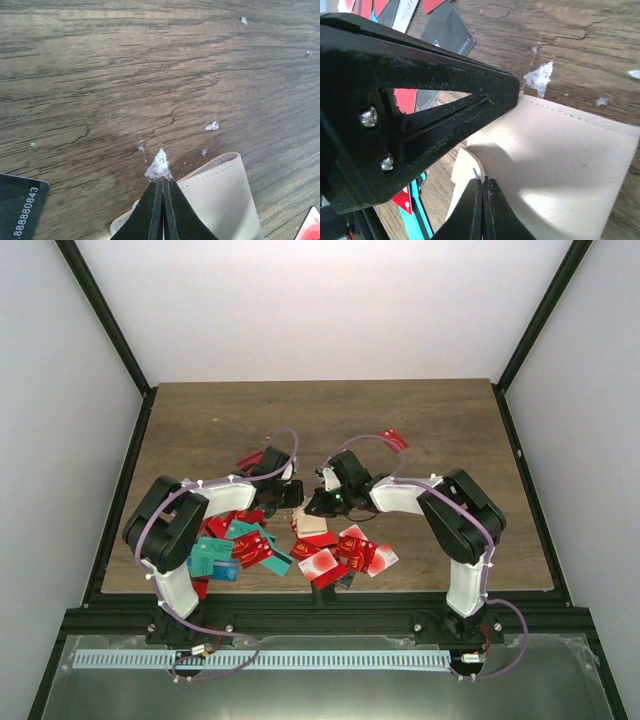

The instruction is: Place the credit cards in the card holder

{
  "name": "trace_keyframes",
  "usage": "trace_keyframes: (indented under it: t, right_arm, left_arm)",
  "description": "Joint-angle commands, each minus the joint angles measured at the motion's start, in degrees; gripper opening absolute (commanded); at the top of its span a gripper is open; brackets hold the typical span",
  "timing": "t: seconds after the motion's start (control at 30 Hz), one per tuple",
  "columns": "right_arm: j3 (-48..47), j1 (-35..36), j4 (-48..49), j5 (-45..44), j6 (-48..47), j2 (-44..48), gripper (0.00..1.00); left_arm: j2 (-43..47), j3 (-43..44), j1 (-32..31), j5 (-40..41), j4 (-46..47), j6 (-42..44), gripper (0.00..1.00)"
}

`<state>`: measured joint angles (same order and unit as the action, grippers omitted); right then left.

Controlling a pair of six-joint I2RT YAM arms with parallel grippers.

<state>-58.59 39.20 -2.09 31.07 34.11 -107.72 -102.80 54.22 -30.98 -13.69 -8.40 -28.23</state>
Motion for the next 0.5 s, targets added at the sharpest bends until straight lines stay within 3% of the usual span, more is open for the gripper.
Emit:
trace_keyframes:
  t: [0.0,0.47]
  right_arm:
    - [-2.3,0.3,-2.1,-2.5,-1.1,0.3,0.01]
    - [-3.2,0.3,-7.3,-6.1,-0.5,1.9,0.01]
  left_arm:
    - [0.0,-1.4,-0.1,-0.6,-2.2,0.7,0.04]
    - [0.5,-2.1,-0.2,0.0,-2.1,0.7,0.04]
